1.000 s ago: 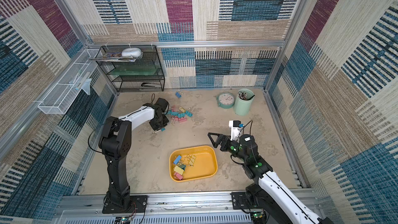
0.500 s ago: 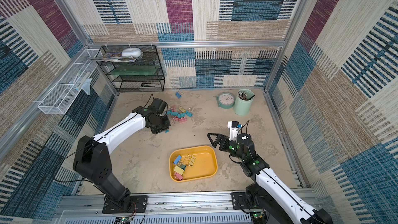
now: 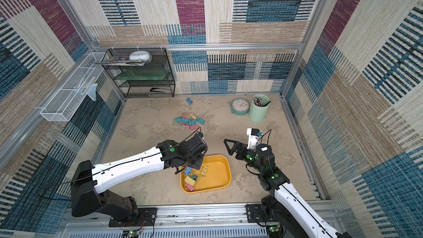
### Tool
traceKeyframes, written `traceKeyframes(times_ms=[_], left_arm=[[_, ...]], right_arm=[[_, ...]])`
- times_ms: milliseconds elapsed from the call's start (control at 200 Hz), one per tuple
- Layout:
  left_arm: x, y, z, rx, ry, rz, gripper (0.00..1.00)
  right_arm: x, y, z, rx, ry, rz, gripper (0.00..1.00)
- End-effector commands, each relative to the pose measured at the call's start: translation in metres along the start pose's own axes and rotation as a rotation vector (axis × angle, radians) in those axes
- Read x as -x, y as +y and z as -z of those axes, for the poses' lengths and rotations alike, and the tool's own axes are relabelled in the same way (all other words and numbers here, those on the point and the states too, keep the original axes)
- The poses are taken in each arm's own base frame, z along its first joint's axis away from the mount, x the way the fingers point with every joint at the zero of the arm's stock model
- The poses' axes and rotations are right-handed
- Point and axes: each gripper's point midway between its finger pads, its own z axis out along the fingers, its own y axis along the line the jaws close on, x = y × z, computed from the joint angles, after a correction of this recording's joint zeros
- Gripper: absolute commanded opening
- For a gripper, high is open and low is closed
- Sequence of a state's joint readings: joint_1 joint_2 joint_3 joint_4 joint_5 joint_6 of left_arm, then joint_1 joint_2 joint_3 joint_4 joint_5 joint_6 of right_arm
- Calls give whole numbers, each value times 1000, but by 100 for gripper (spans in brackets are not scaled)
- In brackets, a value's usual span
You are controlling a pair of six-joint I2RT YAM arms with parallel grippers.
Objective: Put the binder clips in the storage box
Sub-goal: Place the binder clip in the storage box.
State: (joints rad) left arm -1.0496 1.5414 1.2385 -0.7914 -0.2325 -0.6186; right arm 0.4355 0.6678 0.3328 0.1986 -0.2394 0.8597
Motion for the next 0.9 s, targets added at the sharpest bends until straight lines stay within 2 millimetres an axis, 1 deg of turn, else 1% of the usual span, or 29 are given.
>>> traceKeyframes(times_ms=[0, 110, 185, 270, 351, 551, 651, 716, 771, 811, 841, 896], left_arm=[[-4, 7, -15, 123, -6, -96, 28], [-15, 1, -34, 157, 45, -119, 33], [-23, 5, -42, 215, 68, -132, 35], [-26, 16, -46, 304, 68, -149, 36], [-30, 23, -48, 338, 74, -146, 38], [-34, 29, -50, 358, 72, -126, 42], [-28, 26, -39, 320, 34, -102, 45], [-17, 23, -24, 273, -27, -82, 48], [-6, 22, -7, 220, -97, -54, 53], [2, 24, 3, 185, -148, -27, 58], [11, 28, 15, 148, -194, 1, 62], [23, 41, 30, 92, -258, 65, 68]], right_arm=[[-2, -4, 3, -11, -7, -25, 99], [-5, -4, 4, -6, 3, -27, 99], [-5, -3, 6, -5, 5, -20, 99], [-3, -1, 7, -3, 2, -18, 99], [-2, 0, 7, 0, -2, -18, 99], [-4, -1, 4, -1, 11, -15, 99], [-4, 0, 4, 1, 14, -12, 99], [-2, 2, 4, 1, 14, 4, 99], [0, 7, 4, 16, 19, 29, 99], [1, 11, 3, 28, 24, 48, 99], [1, 15, 2, 39, 30, 61, 99], [4, 20, -1, 51, 43, 78, 99]])
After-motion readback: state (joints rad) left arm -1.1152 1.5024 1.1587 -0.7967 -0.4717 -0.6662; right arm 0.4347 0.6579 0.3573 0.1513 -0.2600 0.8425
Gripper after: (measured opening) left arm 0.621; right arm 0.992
